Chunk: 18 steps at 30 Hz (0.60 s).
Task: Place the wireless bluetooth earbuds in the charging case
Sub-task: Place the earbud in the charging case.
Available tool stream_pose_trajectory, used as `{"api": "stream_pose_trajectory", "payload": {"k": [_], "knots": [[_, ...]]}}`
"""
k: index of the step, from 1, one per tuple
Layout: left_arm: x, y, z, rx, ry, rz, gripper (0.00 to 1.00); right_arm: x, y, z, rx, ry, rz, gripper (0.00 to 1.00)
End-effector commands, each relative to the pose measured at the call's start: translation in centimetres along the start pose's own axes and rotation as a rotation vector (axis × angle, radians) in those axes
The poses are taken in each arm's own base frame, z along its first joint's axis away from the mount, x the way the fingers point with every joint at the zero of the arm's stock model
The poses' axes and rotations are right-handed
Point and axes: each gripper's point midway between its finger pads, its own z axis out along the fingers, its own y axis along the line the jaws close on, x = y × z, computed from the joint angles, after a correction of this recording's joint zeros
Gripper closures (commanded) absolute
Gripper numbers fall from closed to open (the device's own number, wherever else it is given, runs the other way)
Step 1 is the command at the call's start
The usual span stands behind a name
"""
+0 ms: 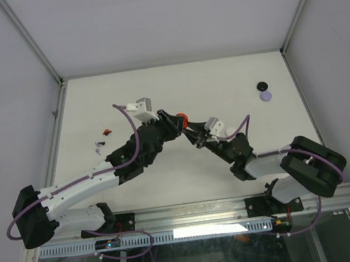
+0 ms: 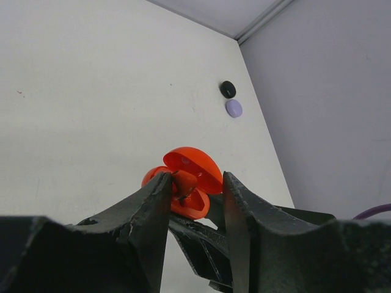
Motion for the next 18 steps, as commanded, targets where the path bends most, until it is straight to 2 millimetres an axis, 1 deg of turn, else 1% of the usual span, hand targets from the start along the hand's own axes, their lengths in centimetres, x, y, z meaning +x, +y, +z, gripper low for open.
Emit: {"api": "stream_pose_trajectory", "payload": {"k": [1, 9, 12, 15, 18], "knots": [[-1.5, -0.6, -0.6, -0.017, -0.031, -0.003, 0.59, -3.6, -1.0, 0.4, 0.050, -0.138, -0.017, 1.00], [-2.6, -0.7, -1.1, -0.038, -0.046, -0.002, 0.53, -3.0, -1.2, 0.2, 0.064, -0.129, -0.018, 1.00], [-3.3, -0.6, -1.4, -0.049, -0.060, 0.012, 0.50, -2.8, -1.3, 0.0, 0.072, -0.122, -0.019, 1.00], [-4.1, -0.4, -1.5, -0.056, -0.063, 0.076, 0.48, -2.4, -1.5, -0.3, 0.083, -0.107, -0.024, 1.00], [-4.8, 0.0, -1.3, -0.085, -0.039, 0.133, 0.48, -1.9, -1.7, -0.7, 0.090, -0.088, -0.029, 1.00]]}}
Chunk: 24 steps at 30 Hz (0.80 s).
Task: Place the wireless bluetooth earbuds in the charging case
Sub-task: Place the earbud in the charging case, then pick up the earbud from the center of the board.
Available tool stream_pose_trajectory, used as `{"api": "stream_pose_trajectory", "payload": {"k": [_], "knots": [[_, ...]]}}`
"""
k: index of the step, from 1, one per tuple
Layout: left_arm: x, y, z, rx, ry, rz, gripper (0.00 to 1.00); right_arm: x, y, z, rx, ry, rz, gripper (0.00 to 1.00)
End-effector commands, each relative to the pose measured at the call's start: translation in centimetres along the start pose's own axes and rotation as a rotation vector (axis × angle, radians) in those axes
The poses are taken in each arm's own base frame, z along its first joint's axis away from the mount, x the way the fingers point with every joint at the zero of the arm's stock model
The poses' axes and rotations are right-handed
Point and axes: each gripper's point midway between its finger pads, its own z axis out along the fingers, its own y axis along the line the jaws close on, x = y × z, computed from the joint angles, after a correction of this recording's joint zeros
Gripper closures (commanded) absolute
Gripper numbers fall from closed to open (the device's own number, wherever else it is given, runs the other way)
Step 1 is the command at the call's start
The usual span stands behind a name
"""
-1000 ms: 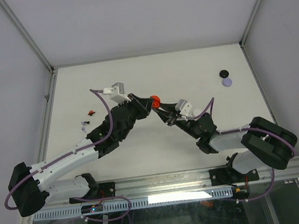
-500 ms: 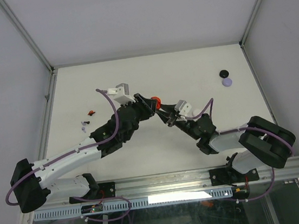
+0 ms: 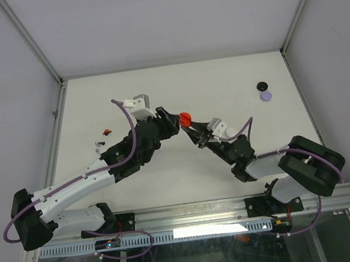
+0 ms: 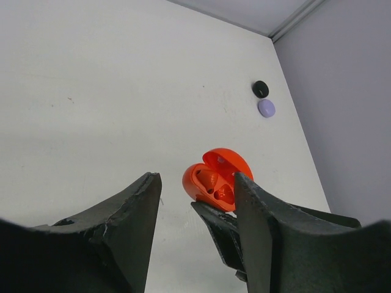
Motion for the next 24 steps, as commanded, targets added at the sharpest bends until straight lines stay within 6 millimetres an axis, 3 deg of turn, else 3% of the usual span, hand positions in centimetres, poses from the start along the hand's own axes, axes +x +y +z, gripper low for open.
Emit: {"api": "stream_pose_trajectory", "payload": {"k": [1, 4, 15, 24], "knots": [[-3.8, -0.8, -0.5, 0.001, -0.034, 0.063, 0.47, -1.8, -0.9, -0.3, 0.045, -0.072, -0.025, 1.00], [-3.8, 0.9, 0.4, -0.015, 0.038, 0.080, 0.46, -1.3, -1.0, -0.8, 0.050, -0.051, -0.027, 1.00], [-6.8, 13.3, 2.9, -0.246, 0.151, 0.103, 0.47, 0.3, -1.3, -2.7, 0.052, 0.011, -0.059, 1.00], [-9.8, 26.1, 3.8, -0.547, 0.241, 0.225, 0.49, 1.0, -1.2, -3.6, 0.045, 0.031, -0.052, 1.00]]}}
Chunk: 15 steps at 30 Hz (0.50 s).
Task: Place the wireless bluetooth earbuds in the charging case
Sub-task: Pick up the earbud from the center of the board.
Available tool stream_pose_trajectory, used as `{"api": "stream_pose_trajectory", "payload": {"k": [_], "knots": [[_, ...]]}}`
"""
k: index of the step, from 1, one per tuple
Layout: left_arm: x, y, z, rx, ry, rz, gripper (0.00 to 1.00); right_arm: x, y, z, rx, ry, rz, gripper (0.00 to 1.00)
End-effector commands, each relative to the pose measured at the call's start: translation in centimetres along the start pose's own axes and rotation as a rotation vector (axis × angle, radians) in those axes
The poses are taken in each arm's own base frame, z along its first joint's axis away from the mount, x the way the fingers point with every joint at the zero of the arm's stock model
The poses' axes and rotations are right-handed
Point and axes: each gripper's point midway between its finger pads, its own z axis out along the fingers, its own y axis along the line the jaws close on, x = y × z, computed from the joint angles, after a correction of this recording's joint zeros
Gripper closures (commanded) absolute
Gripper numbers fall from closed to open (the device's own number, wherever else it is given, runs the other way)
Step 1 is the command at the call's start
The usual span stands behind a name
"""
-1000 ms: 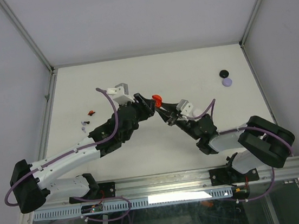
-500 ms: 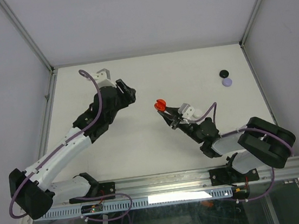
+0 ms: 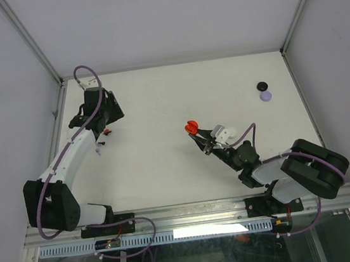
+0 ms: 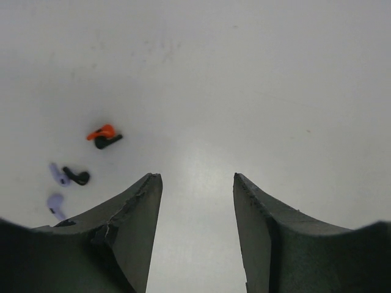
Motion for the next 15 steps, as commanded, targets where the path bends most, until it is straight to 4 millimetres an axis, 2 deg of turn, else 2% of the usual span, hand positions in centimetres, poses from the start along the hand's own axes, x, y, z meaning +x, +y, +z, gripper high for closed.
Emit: {"api": "stream_pose_trajectory", "payload": {"k": [1, 4, 10, 15], "knots": [[-1.7, 4.6, 2.0, -0.094, 0.033, 0.095, 0.49, -1.9, -0.7, -0.1, 0.027, -0.069, -0.014, 1.00], [-1.0, 7.3, 4.1, -0.179, 0.089, 0.118, 0.50, -1.5, -1.0, -0.2, 0.041, -0.056, -0.025, 1.00], [0.5, 11.0, 6.4, -0.284, 0.183, 0.162, 0.52, -1.3, -1.1, -0.3, 0.046, -0.049, -0.037, 1.00], [1.7, 12.4, 7.7, -0.309, 0.247, 0.183, 0.54, -1.2, -1.2, -0.3, 0.047, -0.044, -0.039, 1.00]]}}
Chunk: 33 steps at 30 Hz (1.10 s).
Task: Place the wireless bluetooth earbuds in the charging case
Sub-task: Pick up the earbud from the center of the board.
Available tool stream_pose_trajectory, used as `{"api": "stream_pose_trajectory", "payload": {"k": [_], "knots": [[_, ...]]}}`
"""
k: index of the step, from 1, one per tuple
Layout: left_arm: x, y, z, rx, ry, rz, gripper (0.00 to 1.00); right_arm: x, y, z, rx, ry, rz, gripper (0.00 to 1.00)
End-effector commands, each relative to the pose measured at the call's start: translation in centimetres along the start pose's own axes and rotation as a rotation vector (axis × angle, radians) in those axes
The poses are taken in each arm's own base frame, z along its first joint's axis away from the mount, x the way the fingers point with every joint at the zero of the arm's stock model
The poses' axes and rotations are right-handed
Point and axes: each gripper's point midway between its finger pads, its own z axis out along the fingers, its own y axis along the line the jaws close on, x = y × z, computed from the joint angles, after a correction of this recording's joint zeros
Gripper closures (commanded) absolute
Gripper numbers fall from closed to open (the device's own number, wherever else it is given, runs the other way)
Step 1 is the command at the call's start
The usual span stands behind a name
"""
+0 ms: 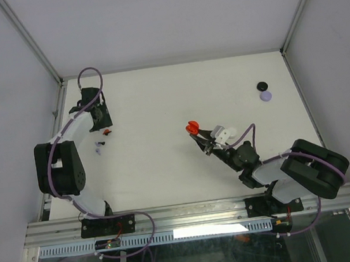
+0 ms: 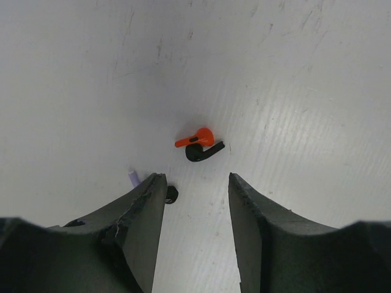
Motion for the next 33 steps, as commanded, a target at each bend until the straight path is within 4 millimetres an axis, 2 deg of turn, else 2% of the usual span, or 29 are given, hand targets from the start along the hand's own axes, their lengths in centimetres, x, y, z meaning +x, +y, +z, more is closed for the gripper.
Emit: {"api": "stream_pose_trajectory", "payload": {"k": [1, 9, 13, 25, 33], "knots": [[-2.1, 1.2, 0.4, -0.032, -0.026, 0.038, 0.55, -1.9, -0.9, 0.1, 0.038, -0.068, -0.021, 1.00], [-2.6, 1.3, 3.0, -0.040, 0.033, 0.037, 0.58, -1.8, -0.8, 0.2, 0.030, -0.062, -0.022, 1.00], [-1.7, 1.0, 4.1, -0.026, 0.082, 0.044, 0.60, -1.7, -0.9, 0.3, 0.032, -0.053, -0.028, 1.00], [0.6, 0.2, 5.4, 0.030, 0.161, 0.052, 0.62, -1.4, -0.7, 0.5, 0.021, -0.040, -0.032, 1.00], [1.8, 1.0, 5.7, 0.008, 0.203, 0.041, 0.61, -1.3, -0.6, 0.6, 0.015, -0.036, -0.033, 1.00]]}}
